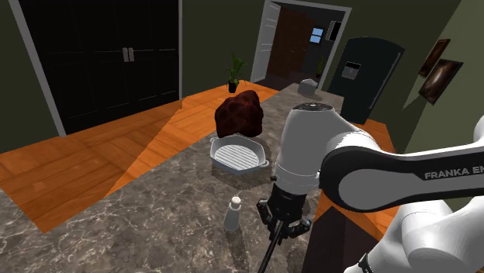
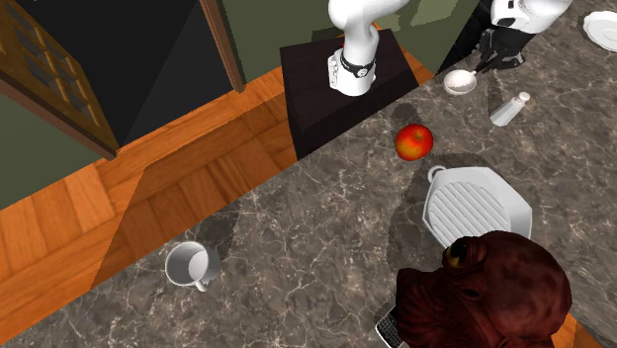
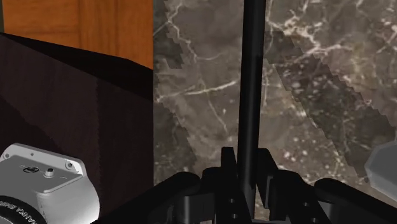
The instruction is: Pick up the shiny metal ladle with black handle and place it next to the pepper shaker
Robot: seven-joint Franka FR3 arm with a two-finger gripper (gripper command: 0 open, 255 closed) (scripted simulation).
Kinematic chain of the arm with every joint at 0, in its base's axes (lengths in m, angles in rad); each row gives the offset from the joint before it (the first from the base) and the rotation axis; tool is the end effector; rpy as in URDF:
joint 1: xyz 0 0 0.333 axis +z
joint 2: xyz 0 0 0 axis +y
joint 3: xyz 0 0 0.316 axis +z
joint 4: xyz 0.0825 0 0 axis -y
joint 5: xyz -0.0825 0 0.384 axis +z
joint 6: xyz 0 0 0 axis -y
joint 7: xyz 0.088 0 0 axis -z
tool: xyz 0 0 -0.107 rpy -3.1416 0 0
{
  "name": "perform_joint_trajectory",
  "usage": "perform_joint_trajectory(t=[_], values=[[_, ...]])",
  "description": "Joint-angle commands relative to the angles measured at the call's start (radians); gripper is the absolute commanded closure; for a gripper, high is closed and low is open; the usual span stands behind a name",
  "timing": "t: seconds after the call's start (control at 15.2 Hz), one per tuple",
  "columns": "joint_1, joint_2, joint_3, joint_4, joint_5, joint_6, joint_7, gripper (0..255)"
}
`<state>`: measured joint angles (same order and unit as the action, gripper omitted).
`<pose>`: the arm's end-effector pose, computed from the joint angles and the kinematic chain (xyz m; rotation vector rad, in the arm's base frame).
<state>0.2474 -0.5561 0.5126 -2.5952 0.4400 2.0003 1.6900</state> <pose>0.2587 0.2759 0.4082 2.5642 -1.7724 -0.2280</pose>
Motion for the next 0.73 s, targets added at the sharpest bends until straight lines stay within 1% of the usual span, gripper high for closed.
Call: perform_joint_trajectory(t=[0.0, 0.66], values=[[0.001, 0.012, 0.009, -0.020, 0.007, 0.032, -0.003, 255], [-0.002, 0.105, 0.056, -0.093, 0.031, 0.198, -0.018, 255]])
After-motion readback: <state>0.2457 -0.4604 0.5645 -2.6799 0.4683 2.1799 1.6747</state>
